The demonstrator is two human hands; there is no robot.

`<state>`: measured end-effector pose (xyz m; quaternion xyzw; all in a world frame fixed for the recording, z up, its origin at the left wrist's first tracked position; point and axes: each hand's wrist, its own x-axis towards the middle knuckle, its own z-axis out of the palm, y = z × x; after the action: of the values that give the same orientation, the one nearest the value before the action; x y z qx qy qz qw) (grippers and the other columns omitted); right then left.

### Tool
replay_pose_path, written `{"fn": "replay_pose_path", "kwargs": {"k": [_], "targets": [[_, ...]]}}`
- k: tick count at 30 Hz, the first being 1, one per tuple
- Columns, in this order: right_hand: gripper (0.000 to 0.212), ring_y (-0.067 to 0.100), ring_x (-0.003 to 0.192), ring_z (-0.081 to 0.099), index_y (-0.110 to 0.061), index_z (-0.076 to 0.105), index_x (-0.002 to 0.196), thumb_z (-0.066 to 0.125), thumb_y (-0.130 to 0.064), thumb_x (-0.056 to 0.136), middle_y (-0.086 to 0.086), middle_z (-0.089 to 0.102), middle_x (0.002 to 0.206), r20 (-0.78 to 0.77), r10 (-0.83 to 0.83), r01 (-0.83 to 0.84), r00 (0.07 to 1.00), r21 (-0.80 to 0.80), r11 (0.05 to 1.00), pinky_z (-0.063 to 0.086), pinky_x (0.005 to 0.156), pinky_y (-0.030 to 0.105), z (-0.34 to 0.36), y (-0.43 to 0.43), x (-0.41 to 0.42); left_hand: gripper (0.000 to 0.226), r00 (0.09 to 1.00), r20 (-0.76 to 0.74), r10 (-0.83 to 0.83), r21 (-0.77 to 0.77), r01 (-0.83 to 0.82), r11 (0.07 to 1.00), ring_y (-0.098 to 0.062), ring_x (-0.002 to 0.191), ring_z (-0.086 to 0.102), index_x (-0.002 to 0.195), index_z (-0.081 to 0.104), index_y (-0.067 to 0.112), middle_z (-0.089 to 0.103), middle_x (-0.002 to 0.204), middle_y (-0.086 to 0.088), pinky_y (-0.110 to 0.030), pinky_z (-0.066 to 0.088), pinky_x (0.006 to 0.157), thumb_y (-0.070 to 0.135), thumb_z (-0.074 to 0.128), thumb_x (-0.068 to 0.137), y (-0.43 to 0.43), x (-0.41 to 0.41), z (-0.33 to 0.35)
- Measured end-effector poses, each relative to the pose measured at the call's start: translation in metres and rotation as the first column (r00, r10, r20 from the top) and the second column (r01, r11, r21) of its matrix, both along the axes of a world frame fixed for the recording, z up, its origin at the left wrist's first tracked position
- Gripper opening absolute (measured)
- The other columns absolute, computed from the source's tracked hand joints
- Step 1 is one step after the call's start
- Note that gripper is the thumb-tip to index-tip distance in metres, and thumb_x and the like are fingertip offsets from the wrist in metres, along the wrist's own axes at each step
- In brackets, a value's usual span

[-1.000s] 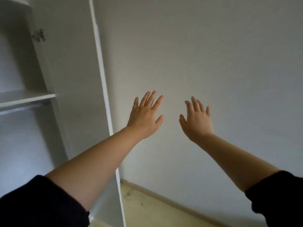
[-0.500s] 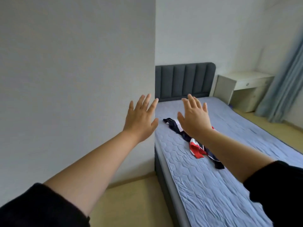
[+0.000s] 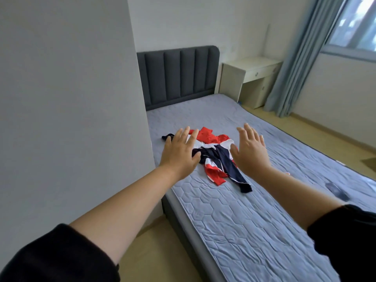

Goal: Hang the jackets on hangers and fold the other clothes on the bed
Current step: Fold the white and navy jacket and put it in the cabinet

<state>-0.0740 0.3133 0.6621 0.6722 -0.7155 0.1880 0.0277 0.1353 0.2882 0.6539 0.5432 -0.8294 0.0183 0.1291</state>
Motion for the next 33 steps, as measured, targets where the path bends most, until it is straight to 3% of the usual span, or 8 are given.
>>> {"fn": "replay_pose_path", "kwargs": {"k": [7, 10, 12, 24, 33], "targets": [[0.058, 0.027, 0.146, 0.014, -0.010, 0.028, 0.146, 0.045, -0.032, 0.096, 0.011, 0.017, 0.158, 0.045, -0.105, 0.098, 0.993, 0.132, 0.986, 0.009, 0.118, 0.047, -0.069, -0.080, 0.000, 0.065, 0.986, -0.167, -0.027, 0.219, 0.063, 0.974, -0.024, 0.145, 0.012, 0.152, 0.012, 0.018, 0.010, 0.159, -0.006, -0.047, 0.020, 0.114, 0.041, 0.039, 0.097, -0.097, -0.022, -0.069], [0.056, 0.027, 0.145, 0.016, -0.010, 0.030, 0.146, 0.045, -0.031, 0.096, 0.011, 0.018, 0.158, 0.070, -0.135, 0.121, 0.988, 0.174, 0.977, 0.010, 0.117, 0.046, -0.103, -0.110, -0.007, 0.064, 0.925, -0.369, 0.095, 0.455, 0.090, 0.886, -0.023, 0.146, 0.014, 0.152, 0.013, 0.016, 0.012, 0.159, -0.011, -0.039, 0.018, 0.117, 0.033, 0.043, 0.098, -0.130, -0.037, -0.108], [0.055, 0.028, 0.143, 0.019, -0.010, 0.031, 0.145, 0.045, -0.031, 0.096, 0.011, 0.020, 0.157, 0.081, -0.158, 0.138, 0.984, 0.207, 0.969, 0.012, 0.117, 0.046, -0.127, -0.133, -0.014, 0.064, 0.895, -0.413, 0.167, 0.570, 0.111, 0.814, -0.021, 0.146, 0.013, 0.152, 0.013, 0.014, 0.012, 0.159, -0.010, -0.034, 0.015, 0.117, 0.028, 0.044, 0.098, -0.153, -0.045, -0.132], [0.055, 0.025, 0.143, 0.023, -0.011, 0.032, 0.144, 0.046, -0.031, 0.095, 0.010, 0.023, 0.156, 0.156, -0.329, 0.229, 0.932, 0.452, 0.862, 0.017, 0.115, 0.041, -0.297, -0.266, -0.033, 0.060, 0.829, -0.431, 0.356, 0.788, 0.153, 0.596, -0.017, 0.144, 0.019, 0.152, 0.015, 0.020, 0.015, 0.158, -0.003, -0.033, 0.019, 0.116, 0.024, 0.043, 0.099, -0.306, -0.088, -0.270], [0.060, 0.026, 0.141, 0.024, -0.010, 0.028, 0.145, 0.047, -0.036, 0.094, 0.010, 0.023, 0.155, 0.115, -0.462, 0.294, 0.880, 0.632, 0.717, 0.020, 0.115, 0.039, -0.442, -0.339, -0.038, 0.060, 0.902, -0.258, 0.346, 0.861, 0.053, 0.505, -0.020, 0.143, 0.025, 0.151, 0.019, 0.020, 0.021, 0.157, -0.004, -0.032, 0.022, 0.114, 0.021, 0.046, 0.097, -0.403, -0.091, -0.431]]}}
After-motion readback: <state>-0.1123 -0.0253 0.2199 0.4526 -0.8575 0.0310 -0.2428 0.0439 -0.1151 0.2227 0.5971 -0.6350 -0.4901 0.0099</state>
